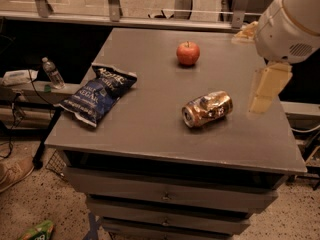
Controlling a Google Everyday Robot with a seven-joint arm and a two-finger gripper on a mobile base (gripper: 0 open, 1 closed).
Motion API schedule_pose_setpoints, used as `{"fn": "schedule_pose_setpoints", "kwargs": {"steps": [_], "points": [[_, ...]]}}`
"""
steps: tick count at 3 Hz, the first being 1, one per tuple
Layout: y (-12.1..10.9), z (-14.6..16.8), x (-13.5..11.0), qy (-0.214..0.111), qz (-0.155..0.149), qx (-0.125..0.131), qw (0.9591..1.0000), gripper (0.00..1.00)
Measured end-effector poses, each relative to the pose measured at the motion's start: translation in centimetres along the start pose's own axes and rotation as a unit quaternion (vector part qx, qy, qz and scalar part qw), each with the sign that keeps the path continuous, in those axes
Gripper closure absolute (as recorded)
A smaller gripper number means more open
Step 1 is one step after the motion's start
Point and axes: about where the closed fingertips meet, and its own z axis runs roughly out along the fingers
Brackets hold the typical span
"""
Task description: Place orange can upright
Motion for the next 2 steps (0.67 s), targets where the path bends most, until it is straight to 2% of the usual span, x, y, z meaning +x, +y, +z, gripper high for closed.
{"fn": "schedule_pose_setpoints", "kwargs": {"steps": [1, 2], "points": [[-0.6, 4.2, -1.4, -0.012, -0.072, -0.037, 0.9966, 0.0], [-0.1, 8.0, -2.0, -0.007, -0.125, -0.077, 0.9892, 0.0]]}}
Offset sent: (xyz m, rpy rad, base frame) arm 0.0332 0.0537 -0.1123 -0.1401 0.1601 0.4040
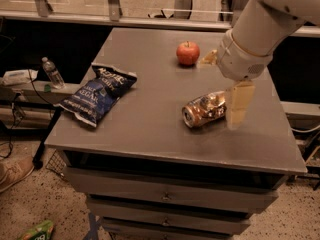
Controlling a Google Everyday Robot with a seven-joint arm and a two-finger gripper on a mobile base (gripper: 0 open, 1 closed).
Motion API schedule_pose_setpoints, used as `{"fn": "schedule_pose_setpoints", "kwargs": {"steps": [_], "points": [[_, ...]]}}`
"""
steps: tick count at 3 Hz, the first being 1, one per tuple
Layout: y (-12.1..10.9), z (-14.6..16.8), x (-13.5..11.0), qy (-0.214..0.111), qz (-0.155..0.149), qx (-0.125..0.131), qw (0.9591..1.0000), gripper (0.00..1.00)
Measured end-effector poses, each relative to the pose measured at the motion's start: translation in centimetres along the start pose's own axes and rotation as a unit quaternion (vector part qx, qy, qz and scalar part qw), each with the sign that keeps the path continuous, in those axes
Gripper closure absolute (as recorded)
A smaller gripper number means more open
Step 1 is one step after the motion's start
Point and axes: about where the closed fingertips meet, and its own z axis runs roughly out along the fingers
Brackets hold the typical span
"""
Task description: Place orange can upright
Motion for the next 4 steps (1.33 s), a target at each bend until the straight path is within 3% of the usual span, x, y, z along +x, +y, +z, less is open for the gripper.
{"fn": "schedule_pose_setpoints", "kwargs": {"steps": [1, 3, 4], "points": [[0.4, 2.8, -0.3, 0.034, -0.038, -0.027, 0.9983, 0.0], [1.2, 5.4, -0.3, 0.097, -0.074, -0.053, 0.9912, 0.0], [1.6, 6.0, -0.6, 0.123, -0.093, -0.064, 0.986, 0.18]]}}
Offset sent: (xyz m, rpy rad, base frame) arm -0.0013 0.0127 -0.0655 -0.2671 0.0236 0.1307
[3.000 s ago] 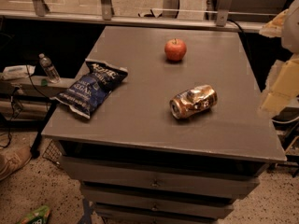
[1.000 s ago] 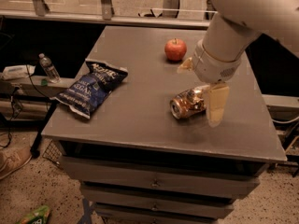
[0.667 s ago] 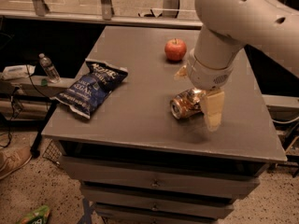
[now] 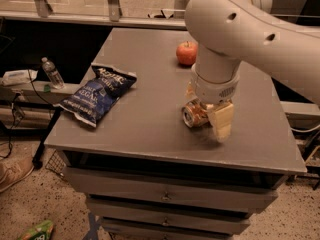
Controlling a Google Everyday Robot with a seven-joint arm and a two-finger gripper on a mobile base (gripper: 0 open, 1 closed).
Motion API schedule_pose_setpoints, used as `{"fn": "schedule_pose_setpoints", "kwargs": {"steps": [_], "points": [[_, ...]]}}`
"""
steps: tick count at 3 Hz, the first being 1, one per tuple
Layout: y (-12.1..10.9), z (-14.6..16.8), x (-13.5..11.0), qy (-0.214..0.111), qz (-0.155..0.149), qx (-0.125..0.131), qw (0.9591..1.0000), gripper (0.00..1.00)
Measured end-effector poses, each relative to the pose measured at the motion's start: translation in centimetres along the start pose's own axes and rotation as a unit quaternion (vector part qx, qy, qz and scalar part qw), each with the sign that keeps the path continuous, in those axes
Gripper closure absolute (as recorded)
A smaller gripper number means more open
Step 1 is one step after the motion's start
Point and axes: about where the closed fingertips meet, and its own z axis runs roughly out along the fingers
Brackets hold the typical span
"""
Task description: Place orange can upright
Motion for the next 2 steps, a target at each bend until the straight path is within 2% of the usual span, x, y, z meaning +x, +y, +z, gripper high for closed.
{"fn": "schedule_pose_setpoints", "kwargs": {"steps": [1, 2], "points": [[0.09, 0.14, -0.4, 0.01, -0.013, -0.008, 0.9998, 0.42], [-0.01, 0.03, -0.57, -0.001, -0.013, -0.014, 0.9998, 0.65]]}}
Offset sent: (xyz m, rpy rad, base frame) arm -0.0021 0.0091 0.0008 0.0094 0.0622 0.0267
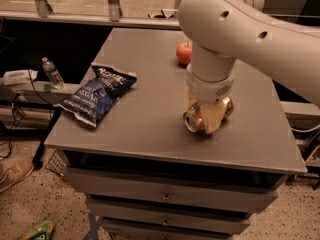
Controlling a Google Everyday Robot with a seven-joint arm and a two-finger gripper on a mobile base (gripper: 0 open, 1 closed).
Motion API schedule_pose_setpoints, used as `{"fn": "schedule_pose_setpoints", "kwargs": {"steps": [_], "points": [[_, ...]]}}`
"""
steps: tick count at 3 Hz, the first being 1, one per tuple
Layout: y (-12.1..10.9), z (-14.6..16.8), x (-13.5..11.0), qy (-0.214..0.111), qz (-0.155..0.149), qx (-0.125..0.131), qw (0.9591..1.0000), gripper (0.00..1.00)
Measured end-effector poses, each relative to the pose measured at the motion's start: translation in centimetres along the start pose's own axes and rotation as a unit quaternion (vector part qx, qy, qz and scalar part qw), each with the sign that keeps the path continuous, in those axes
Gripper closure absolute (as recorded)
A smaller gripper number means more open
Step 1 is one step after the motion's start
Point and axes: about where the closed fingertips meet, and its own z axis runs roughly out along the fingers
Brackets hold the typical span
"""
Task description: Place orange can upright
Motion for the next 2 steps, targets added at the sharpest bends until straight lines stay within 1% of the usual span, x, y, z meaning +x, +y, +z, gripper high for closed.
{"fn": "schedule_pose_setpoints", "kwargs": {"steps": [1, 2], "points": [[-0.2, -0.7, 0.8, -0.045, 0.028, -0.006, 0.9986, 0.88], [-1.4, -3.7, 1.6, -0.106, 0.078, 0.023, 0.9911, 1.0]]}}
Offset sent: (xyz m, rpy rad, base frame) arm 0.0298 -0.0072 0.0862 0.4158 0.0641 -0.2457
